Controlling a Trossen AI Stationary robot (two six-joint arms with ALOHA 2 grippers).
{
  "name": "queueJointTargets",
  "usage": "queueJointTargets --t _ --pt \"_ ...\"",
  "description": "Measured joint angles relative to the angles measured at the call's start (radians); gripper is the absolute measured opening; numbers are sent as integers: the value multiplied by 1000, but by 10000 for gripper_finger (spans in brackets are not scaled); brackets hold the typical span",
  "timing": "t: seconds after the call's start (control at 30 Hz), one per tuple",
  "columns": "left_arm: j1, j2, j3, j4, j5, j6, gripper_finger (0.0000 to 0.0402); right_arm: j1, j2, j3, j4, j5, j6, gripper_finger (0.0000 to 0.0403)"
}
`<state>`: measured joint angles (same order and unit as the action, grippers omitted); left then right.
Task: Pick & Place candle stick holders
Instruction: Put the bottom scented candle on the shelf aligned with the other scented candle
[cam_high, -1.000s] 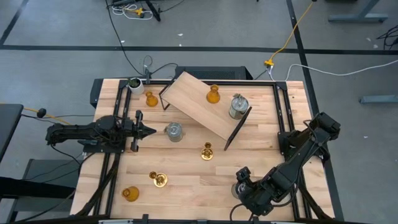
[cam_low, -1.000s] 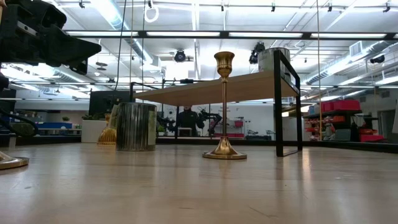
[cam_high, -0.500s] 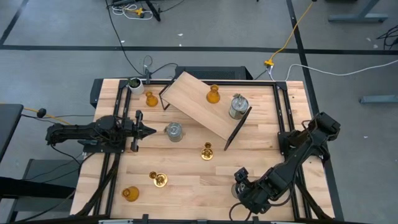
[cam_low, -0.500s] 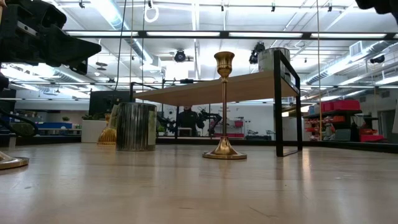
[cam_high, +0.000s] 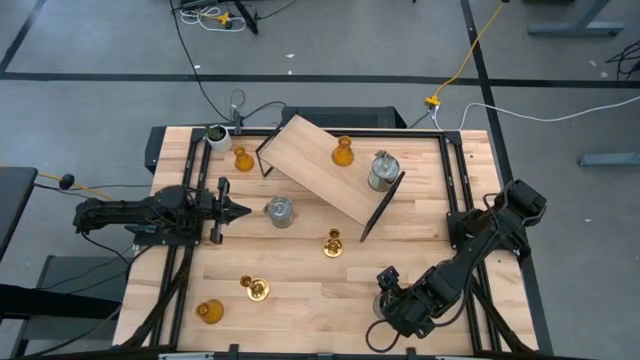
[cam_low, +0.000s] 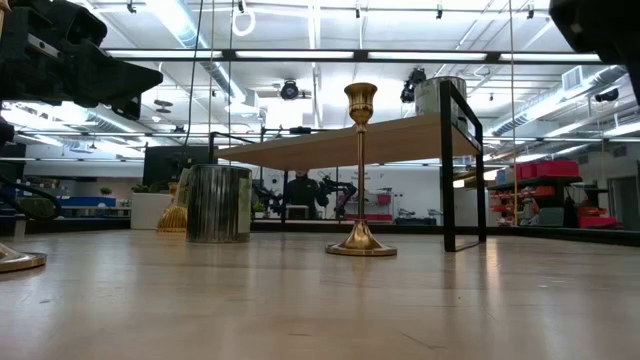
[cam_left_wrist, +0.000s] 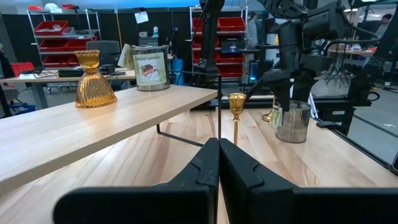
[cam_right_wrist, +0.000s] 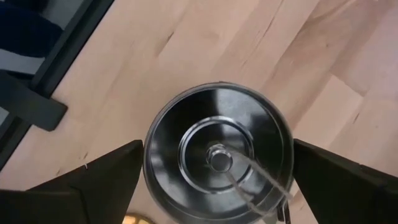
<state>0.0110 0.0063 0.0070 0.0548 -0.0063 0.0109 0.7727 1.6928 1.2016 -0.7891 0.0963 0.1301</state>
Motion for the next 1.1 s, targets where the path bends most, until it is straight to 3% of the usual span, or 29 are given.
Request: queueJointTargets --t 0.53,0.83,1.1 --pt "0 0 0 0 0 0 12 0 0 -53 64 0 18 400" --pt "0 0 0 0 0 0 12 0 0 -53 64 -2 19 368" --pt "0 0 0 0 0 0 12 0 -4 -53 62 -3 38 367"
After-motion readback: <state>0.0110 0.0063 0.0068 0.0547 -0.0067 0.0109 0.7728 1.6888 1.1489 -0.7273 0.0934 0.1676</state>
